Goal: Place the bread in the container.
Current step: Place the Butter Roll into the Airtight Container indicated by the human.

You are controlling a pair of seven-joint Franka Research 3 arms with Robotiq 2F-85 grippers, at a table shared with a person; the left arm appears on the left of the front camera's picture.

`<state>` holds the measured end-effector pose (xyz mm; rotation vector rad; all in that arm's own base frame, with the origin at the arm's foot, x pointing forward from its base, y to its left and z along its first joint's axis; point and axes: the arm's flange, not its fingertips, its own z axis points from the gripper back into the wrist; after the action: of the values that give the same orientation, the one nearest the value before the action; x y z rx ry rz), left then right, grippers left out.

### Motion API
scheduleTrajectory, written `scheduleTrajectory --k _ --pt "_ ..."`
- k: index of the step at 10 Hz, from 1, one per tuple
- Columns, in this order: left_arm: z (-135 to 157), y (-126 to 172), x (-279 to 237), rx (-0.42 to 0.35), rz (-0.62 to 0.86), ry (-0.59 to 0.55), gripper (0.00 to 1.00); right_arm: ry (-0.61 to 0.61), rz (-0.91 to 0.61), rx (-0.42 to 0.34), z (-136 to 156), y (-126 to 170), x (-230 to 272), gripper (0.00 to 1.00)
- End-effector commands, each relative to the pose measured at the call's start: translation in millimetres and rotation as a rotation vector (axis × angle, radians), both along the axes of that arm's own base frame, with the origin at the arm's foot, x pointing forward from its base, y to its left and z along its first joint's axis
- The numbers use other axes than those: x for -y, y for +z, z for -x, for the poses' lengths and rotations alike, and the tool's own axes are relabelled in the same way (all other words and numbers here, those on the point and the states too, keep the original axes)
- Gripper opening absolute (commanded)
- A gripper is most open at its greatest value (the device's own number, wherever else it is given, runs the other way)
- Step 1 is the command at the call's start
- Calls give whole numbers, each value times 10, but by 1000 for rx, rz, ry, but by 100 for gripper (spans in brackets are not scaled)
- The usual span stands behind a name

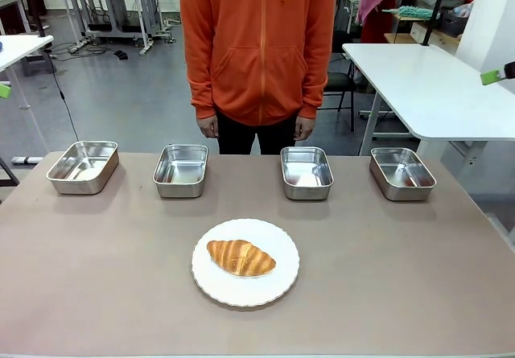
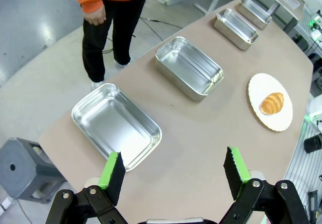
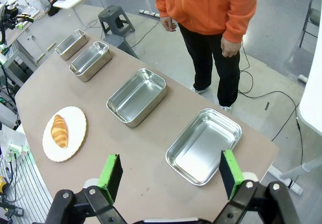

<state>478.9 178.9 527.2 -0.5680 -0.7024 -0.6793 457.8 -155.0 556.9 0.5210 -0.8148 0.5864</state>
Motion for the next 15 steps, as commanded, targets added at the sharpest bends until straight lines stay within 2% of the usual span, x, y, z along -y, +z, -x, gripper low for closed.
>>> scheduleTrajectory --k 1,15 --pt "4 18 -9 5 -1 -1 100 -1 0 5 -8 9 -13 100" --pt "4 18 -9 5 -1 -1 100 -1 0 5 -8 9 -13 100"
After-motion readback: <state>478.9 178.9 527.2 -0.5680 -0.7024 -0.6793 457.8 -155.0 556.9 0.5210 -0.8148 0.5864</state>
